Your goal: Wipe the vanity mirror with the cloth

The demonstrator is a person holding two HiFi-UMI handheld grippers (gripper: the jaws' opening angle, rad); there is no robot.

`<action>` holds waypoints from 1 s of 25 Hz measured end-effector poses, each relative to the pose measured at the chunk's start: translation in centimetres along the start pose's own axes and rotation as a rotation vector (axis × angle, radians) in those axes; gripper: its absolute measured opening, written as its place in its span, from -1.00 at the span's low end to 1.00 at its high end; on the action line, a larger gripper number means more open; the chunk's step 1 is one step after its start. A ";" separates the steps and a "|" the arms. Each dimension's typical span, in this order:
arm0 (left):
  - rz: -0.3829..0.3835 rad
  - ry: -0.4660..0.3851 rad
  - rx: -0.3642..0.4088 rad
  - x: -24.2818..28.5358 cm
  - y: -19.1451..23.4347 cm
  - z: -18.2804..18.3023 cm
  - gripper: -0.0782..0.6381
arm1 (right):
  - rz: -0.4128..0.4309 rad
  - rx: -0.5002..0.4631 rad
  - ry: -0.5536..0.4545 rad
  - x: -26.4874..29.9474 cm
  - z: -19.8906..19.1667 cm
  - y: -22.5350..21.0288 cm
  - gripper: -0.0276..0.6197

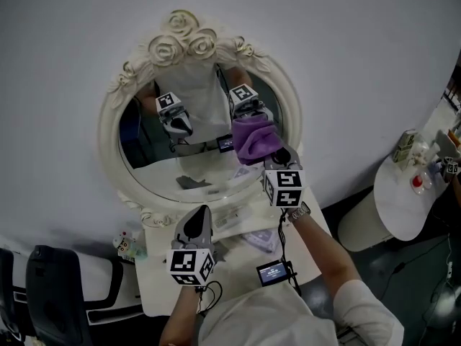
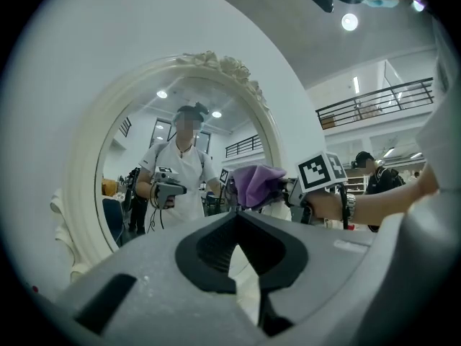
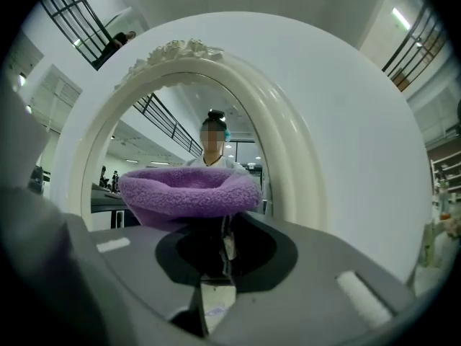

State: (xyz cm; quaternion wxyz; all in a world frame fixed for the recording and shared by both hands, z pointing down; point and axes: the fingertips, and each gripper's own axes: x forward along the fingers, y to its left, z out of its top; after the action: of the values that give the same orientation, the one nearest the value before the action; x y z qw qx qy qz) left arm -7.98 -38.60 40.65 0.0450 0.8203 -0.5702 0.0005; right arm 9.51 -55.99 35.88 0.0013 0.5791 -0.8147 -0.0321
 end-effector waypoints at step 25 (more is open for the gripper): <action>0.231 -0.014 0.011 -7.2 5.9 0.3 -0.77 | 0.419 0.078 0.014 -0.5 -2.4 18.7 -0.77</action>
State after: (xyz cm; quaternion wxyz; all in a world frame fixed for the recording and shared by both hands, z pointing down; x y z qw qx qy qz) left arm -16.05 -33.92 40.42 0.0363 0.7493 -0.6612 0.0031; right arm -7.84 -49.55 39.32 -0.0088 0.3967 -0.9179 0.0046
